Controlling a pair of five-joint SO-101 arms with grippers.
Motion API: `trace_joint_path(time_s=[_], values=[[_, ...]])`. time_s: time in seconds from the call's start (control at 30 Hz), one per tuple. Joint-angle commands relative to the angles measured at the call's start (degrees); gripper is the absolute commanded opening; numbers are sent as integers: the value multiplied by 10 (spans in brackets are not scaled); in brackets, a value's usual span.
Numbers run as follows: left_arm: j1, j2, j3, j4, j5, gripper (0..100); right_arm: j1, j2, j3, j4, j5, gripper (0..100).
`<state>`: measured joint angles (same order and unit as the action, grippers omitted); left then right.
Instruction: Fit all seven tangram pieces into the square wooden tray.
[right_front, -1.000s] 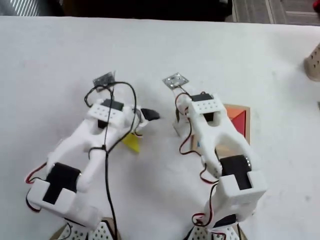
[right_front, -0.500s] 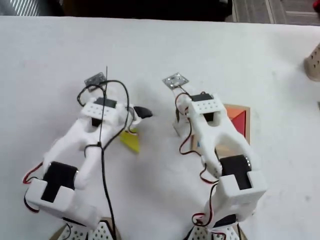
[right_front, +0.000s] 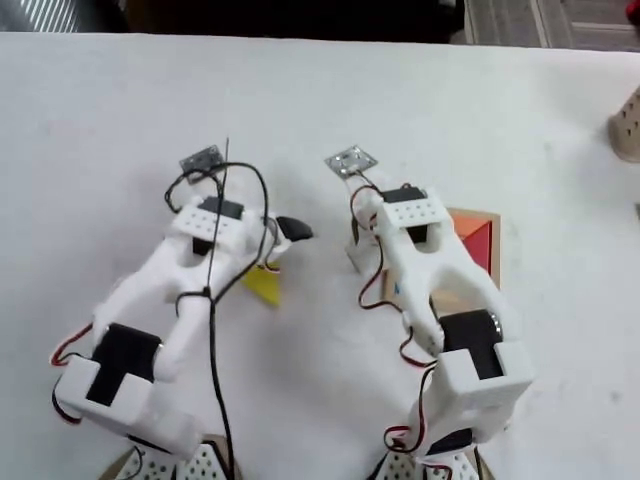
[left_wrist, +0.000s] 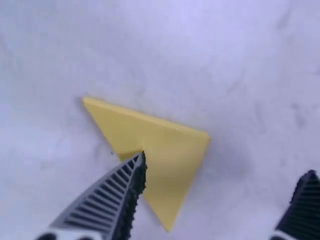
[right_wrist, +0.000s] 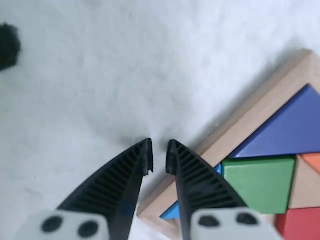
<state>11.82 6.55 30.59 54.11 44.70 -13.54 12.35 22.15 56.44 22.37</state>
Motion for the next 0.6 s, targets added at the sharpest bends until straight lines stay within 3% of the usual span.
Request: trace_joint_path(time_s=[0.0,0.57], values=[[15,14,6,-2,3,442,-3,-20,0,-7,8,63],[-11,64,-37,76,-25,442,-3,-20,-1,-7,8,63]])
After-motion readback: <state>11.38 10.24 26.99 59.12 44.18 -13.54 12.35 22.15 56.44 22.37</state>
